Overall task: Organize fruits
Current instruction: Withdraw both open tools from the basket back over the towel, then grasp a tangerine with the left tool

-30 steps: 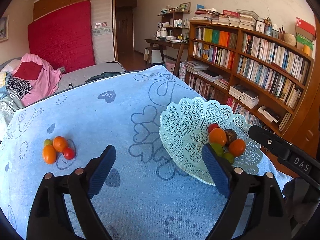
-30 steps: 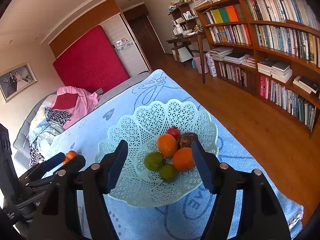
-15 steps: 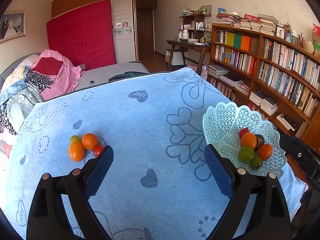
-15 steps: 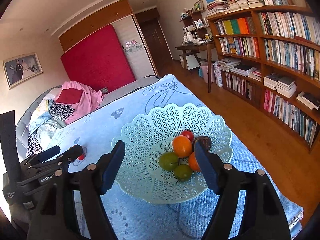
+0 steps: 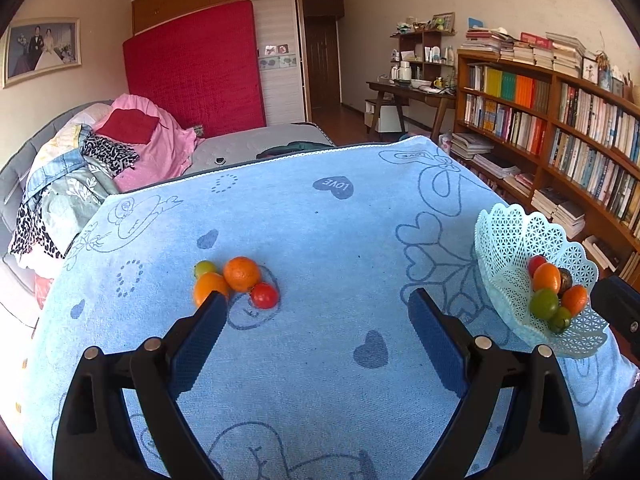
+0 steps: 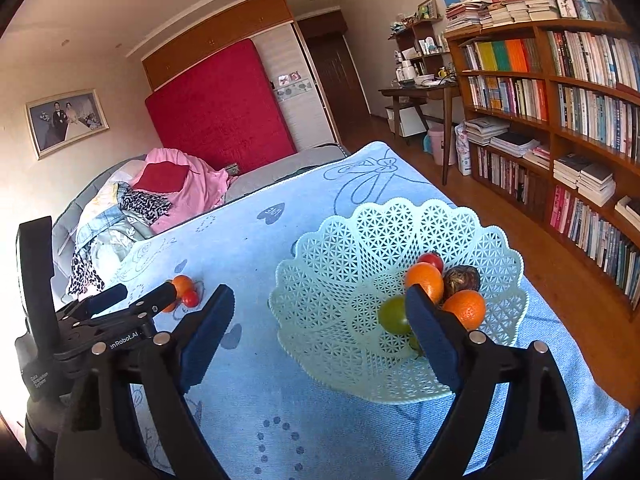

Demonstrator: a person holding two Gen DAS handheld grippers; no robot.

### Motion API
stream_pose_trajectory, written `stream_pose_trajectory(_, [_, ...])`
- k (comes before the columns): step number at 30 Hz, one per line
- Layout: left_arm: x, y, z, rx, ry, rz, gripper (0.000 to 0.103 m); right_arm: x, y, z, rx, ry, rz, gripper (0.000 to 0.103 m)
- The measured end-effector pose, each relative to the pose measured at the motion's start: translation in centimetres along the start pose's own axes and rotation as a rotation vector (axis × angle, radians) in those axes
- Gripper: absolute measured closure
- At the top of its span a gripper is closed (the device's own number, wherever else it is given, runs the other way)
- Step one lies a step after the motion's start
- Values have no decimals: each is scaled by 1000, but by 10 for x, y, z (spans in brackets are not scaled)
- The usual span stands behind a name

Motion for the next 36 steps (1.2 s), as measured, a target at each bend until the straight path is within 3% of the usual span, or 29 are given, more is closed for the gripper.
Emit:
stream_pose_trajectory(14, [1,70,-16,100,10,59,12,-8,59,-25,75,51,116,12])
stream_pose_trajectory(23, [0,122,-44,178,65,119,12,-17,88,-39,103,86,211,12])
stream_pose_trajectory(36, [-5,129,-92,172,144,90,12,-23,97,-56,133,131,233,12])
Point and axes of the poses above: each gripper's, at about its wrist camera, not at the fingertips, and z roughly against the way its jaws point, y to its left, x to its top, the point moved 10 cm from there along -z, roughly the way its jaws point, and after that the axes turned 14 degrees about z, right-handed, at the moved point
